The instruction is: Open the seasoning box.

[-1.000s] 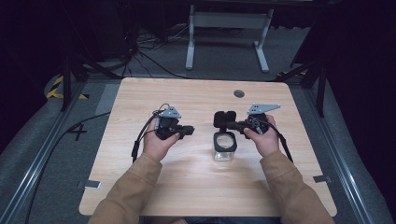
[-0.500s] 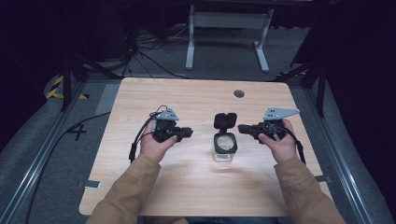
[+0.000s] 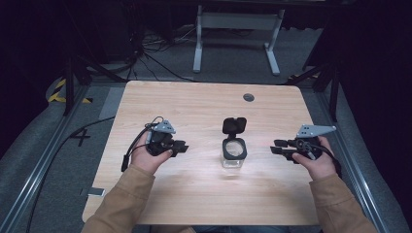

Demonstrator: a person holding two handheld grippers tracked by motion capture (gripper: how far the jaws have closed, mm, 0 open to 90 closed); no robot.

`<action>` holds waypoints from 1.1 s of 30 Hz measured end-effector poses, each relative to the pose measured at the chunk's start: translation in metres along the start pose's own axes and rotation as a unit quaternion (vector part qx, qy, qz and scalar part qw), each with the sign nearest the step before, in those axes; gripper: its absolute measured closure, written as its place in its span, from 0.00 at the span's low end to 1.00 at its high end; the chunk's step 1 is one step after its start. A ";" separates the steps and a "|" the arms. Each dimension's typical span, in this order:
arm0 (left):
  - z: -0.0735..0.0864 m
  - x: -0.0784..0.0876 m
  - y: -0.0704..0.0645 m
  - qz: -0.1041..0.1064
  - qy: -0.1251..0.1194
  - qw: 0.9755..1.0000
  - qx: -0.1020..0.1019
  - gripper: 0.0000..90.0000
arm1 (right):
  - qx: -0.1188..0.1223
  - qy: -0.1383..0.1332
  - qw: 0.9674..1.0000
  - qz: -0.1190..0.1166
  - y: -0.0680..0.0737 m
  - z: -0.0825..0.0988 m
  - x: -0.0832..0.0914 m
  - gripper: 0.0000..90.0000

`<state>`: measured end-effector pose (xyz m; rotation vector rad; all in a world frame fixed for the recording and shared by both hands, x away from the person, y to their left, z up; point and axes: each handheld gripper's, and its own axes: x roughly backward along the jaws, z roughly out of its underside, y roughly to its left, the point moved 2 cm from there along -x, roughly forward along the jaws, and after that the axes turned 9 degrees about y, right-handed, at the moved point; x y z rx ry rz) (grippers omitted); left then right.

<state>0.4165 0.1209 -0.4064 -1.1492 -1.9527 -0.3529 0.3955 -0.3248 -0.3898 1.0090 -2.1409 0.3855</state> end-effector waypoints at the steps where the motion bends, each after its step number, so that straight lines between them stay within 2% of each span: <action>1: 0.004 0.002 0.002 0.000 0.005 1.000 0.005 0.82 | 0.000 0.009 1.000 0.005 -0.002 0.004 0.002 0.63; 3: 0.011 0.004 0.006 -0.005 0.011 1.000 0.010 0.80 | -0.003 0.021 1.000 0.018 -0.007 0.012 0.004 0.58; 5: 0.014 0.005 0.008 -0.009 0.018 1.000 0.010 0.78 | -0.005 0.027 0.999 0.019 -0.010 0.017 0.006 0.54; 6: 0.019 0.005 0.011 -0.013 0.025 0.999 0.016 0.78 | -0.009 0.035 0.999 0.018 -0.013 0.021 0.006 0.52; 7: 0.028 0.006 0.019 -0.014 0.039 0.999 0.026 0.76 | -0.019 0.040 0.999 0.027 -0.019 0.029 0.008 0.49; 8: 0.031 0.005 0.022 -0.011 0.042 0.999 0.033 0.75 | -0.021 0.041 0.998 0.030 -0.022 0.032 0.008 0.46; 10: 0.039 0.004 0.028 -0.009 0.054 0.997 0.051 0.74 | -0.029 0.048 0.998 0.029 -0.025 0.038 0.007 0.46; 15: 0.049 -0.001 0.038 -0.008 0.096 0.993 0.069 0.69 | -0.043 0.078 0.996 0.030 -0.032 0.053 -0.001 0.41; 16: 0.051 -0.003 0.039 -0.004 0.110 0.991 0.069 0.66 | -0.043 0.083 0.995 0.032 -0.033 0.056 -0.003 0.41; 17: 0.052 -0.003 0.039 -0.008 0.117 0.991 0.065 0.66 | -0.046 0.091 0.994 0.030 -0.033 0.058 -0.005 0.41; 21: 0.054 -0.005 0.040 -0.013 0.145 0.988 0.056 0.64 | -0.037 0.122 0.991 0.045 -0.034 0.065 -0.014 0.40; 22: 0.054 -0.005 0.039 -0.016 0.150 0.987 0.054 0.64 | -0.037 0.133 0.989 0.049 -0.033 0.067 -0.016 0.40; 23: 0.054 -0.005 0.039 -0.016 0.150 0.987 0.054 0.63 | -0.037 0.133 0.989 0.049 -0.033 0.067 -0.016 0.40; 24: 0.055 -0.008 0.038 -0.012 0.171 0.984 0.039 0.60 | -0.037 0.147 0.986 0.066 -0.031 0.068 -0.019 0.39; 25: 0.055 -0.008 0.038 -0.012 0.171 0.984 0.039 0.60 | -0.033 0.149 0.986 0.071 -0.031 0.067 -0.020 0.39; 26: 0.055 -0.010 0.035 -0.022 0.189 0.981 0.026 0.60 | -0.034 0.152 0.985 0.071 -0.028 0.066 -0.021 0.39; 30: 0.053 -0.012 0.033 -0.009 0.178 0.984 0.027 0.59 | -0.027 0.153 0.986 0.064 -0.023 0.065 -0.028 0.38; 33: 0.052 -0.013 0.034 -0.019 0.175 0.984 0.029 0.58 | -0.030 0.147 0.987 0.060 -0.020 0.064 -0.031 0.38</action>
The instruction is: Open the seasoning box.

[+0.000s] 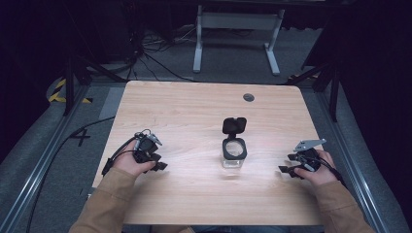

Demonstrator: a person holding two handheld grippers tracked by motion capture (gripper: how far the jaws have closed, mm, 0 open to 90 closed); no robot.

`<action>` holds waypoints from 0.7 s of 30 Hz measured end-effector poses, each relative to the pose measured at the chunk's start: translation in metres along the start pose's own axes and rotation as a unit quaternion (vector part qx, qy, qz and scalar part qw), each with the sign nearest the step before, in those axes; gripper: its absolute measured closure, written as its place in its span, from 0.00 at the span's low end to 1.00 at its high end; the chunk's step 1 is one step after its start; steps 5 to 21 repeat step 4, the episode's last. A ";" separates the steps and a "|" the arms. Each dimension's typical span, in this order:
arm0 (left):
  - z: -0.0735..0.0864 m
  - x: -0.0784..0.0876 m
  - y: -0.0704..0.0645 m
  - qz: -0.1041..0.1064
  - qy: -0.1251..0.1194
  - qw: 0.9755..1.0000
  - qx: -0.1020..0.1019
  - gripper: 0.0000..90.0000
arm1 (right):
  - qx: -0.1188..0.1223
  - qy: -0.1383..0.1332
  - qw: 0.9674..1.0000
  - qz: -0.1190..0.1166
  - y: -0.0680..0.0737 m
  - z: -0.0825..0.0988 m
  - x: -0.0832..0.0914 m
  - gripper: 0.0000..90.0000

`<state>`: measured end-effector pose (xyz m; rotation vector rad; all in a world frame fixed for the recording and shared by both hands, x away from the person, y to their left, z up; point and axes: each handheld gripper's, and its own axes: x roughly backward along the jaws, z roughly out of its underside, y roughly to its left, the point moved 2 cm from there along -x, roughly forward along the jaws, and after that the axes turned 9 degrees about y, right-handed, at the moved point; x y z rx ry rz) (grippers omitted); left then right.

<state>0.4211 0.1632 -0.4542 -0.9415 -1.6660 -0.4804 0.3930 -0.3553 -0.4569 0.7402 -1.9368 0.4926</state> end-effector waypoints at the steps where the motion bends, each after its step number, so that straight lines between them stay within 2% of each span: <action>1: -0.001 0.000 0.001 -0.002 -0.002 1.000 -0.001 0.58 | -0.003 -0.003 1.000 -0.002 0.001 0.000 0.000 0.38; 4: -0.003 0.000 0.002 -0.002 -0.020 1.000 0.007 0.55 | -0.009 -0.017 1.000 -0.011 0.003 -0.001 -0.002 0.38; 21: -0.003 0.000 0.002 -0.002 -0.020 1.000 0.007 0.55 | -0.009 -0.017 1.000 -0.011 0.003 -0.001 -0.002 0.38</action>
